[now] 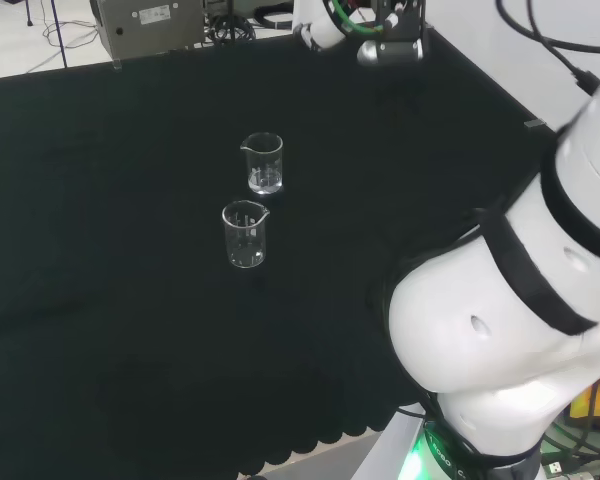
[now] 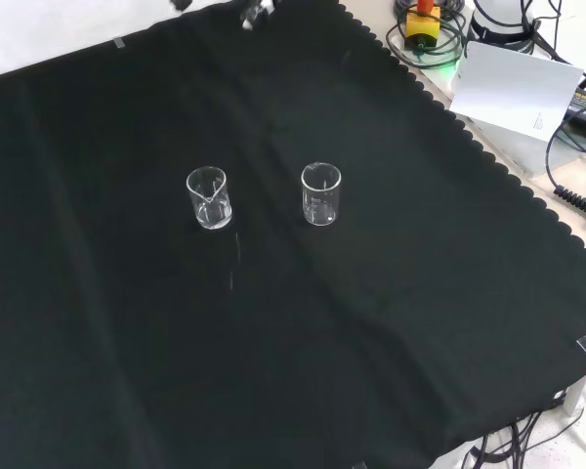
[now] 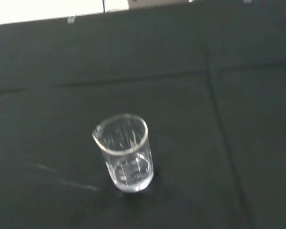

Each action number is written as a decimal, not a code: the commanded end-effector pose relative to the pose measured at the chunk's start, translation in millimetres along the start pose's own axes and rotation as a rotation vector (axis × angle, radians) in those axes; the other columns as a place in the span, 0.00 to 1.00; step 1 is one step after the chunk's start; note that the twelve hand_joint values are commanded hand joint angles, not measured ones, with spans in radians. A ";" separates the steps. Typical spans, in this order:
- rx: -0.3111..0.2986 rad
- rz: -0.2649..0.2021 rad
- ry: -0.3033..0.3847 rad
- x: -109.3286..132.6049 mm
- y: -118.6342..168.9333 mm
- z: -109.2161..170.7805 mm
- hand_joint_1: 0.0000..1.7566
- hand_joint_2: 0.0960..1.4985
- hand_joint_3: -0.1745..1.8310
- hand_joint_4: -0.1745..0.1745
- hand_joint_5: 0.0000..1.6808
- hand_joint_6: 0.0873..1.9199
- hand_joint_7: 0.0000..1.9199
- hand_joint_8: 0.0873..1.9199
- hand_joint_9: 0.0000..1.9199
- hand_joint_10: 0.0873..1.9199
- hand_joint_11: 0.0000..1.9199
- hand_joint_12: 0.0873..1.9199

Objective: Pick up the beaker on the right.

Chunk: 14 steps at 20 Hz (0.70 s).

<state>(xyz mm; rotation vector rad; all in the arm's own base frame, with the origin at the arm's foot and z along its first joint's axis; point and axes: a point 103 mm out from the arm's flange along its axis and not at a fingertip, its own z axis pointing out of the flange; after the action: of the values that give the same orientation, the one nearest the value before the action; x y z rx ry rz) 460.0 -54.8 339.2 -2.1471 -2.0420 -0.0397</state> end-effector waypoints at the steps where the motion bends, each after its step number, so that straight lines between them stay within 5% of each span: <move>1: -0.053 -0.091 0.107 -25.7 86.5 65.6 0.43 0.46 0.38 0.35 0.25 0.00 0.14 0.36 0.22 0.35 0.04 0.73; 14: 0.054 -0.162 0.179 -11.3 108.2 148.9 0.46 0.38 0.42 0.34 0.28 0.00 0.14 0.35 0.23 0.34 0.04 0.73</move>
<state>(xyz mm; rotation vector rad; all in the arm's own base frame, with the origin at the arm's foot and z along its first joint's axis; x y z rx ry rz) 509.8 -85.5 268.4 -2.0780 -2.0407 -0.0717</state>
